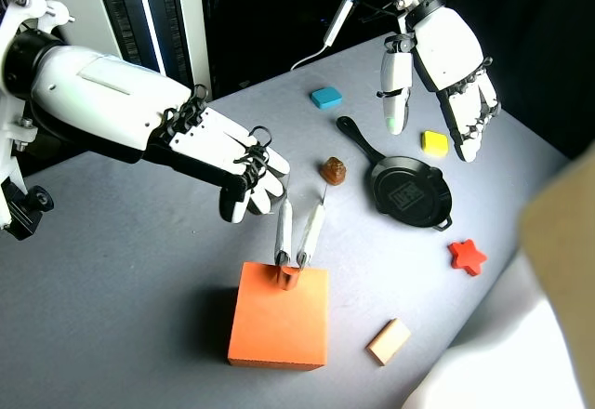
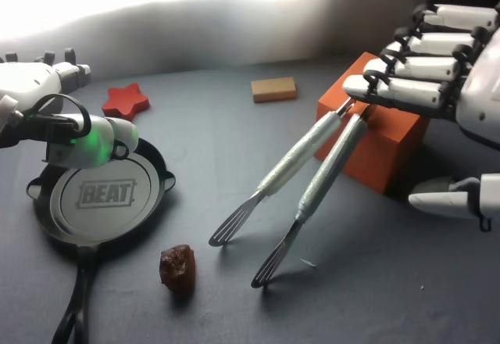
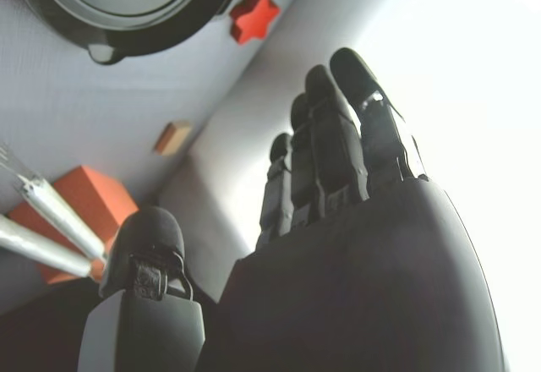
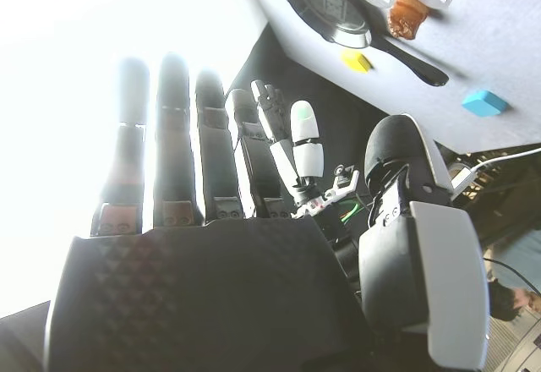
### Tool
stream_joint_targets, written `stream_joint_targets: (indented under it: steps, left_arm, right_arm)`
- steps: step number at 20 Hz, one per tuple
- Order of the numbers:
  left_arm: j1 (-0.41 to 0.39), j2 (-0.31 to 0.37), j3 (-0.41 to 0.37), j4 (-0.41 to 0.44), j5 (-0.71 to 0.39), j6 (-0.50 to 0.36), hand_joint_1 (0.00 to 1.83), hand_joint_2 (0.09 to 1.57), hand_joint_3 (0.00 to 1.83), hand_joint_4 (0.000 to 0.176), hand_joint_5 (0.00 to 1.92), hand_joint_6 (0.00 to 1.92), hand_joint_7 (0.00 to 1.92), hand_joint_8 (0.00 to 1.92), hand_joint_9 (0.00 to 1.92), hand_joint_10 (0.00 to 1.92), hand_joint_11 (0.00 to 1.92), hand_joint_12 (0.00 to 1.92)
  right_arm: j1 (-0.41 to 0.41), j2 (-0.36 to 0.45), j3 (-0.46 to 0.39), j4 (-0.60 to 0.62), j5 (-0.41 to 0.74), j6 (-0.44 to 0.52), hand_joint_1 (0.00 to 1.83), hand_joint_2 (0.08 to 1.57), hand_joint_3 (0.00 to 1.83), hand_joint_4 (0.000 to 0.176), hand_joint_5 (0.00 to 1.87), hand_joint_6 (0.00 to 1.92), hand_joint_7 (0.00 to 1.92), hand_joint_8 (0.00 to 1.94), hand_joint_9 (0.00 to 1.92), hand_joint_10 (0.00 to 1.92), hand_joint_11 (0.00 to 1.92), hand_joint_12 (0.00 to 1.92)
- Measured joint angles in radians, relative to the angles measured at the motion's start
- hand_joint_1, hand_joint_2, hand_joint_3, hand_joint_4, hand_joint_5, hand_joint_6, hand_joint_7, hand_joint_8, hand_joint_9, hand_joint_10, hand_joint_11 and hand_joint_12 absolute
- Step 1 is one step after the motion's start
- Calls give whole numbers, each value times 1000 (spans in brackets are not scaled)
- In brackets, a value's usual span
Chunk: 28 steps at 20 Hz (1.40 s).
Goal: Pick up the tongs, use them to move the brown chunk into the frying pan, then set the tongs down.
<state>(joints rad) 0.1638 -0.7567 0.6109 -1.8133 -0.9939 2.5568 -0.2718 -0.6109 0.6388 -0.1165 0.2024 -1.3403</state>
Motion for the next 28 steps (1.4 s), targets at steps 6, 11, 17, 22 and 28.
stream_joint_targets:
  steps: [6, 11, 17, 22, 28]
  left_arm:
    - [2, 11, 38, -40, 78, 82, 175, 1252, 0, 75, 140, 16, 262, 10, 325, 13, 0, 951]
    - [2, 13, 74, -14, 98, 83, 123, 1261, 0, 78, 103, 7, 233, 6, 315, 7, 0, 917]
    - [2, 13, 73, 11, 114, 83, 125, 1266, 2, 62, 160, 8, 238, 5, 305, 1, 0, 943]
    - [3, 13, 67, 3, 126, 88, 100, 1274, 4, 59, 167, 2, 235, 2, 311, 3, 0, 974]
    - [21, 13, 61, 4, 154, 88, 57, 1282, 4, 62, 146, 0, 205, 0, 278, 0, 0, 993]
  right_arm:
    - [134, -172, 116, 1, -211, -10, 821, 1003, 0, 0, 33, 2, 58, 2, 28, 5, 0, 21]
    - [156, -292, 171, 3, -327, -48, 1043, 1030, 0, 0, 0, 0, 0, 0, 0, 0, 0, 0]
    - [163, -412, 228, 5, -457, -2, 1017, 1044, 0, 0, 0, 0, 0, 0, 0, 0, 0, 0]
    - [200, -521, 343, 1, -543, 78, 1044, 1047, 0, 0, 0, 0, 0, 0, 0, 0, 0, 0]
    - [206, -581, 386, -193, -657, 241, 999, 1070, 4, 0, 0, 0, 0, 0, 0, 0, 0, 0]
